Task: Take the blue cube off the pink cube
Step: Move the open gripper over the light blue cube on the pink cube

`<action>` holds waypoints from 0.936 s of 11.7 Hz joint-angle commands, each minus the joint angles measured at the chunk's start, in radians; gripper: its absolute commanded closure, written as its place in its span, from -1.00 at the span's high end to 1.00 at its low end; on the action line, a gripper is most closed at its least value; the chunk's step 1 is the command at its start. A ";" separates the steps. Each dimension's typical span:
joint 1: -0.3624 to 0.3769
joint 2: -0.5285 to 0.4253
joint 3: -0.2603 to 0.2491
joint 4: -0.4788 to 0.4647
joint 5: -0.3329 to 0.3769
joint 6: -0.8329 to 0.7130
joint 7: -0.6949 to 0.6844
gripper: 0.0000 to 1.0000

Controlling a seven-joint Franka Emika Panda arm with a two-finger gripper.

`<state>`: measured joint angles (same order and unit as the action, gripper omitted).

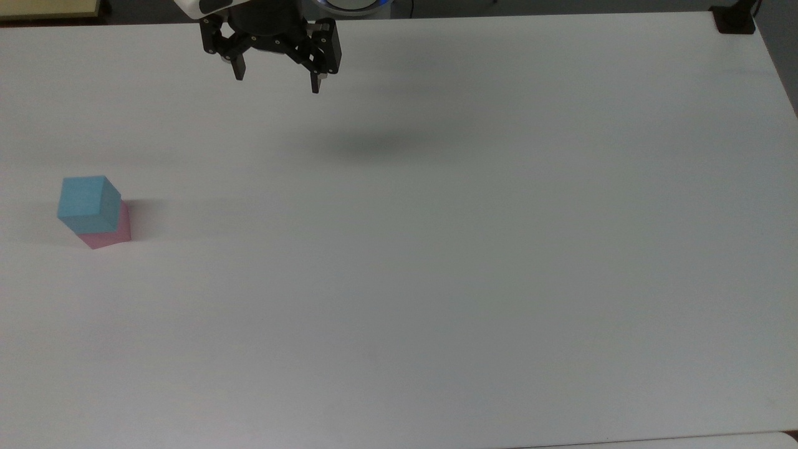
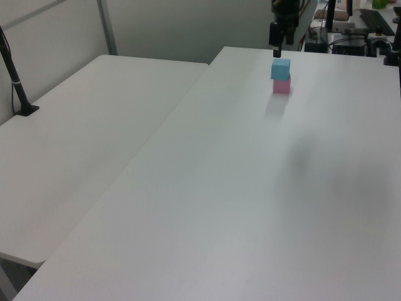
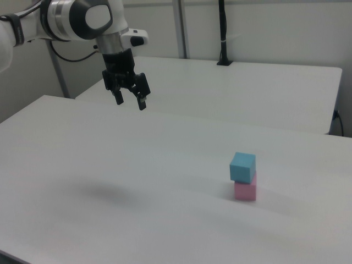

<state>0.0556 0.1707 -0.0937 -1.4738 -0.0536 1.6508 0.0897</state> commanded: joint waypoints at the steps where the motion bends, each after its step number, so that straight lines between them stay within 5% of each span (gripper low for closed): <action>1: 0.007 -0.025 -0.012 -0.019 -0.006 -0.020 0.011 1.00; 7: -0.008 -0.017 -0.017 -0.017 -0.002 -0.008 -0.002 1.00; 11: -0.176 0.050 -0.018 -0.002 0.037 0.087 -0.322 1.00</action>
<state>-0.0289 0.1777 -0.1058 -1.4747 -0.0516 1.6708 -0.0637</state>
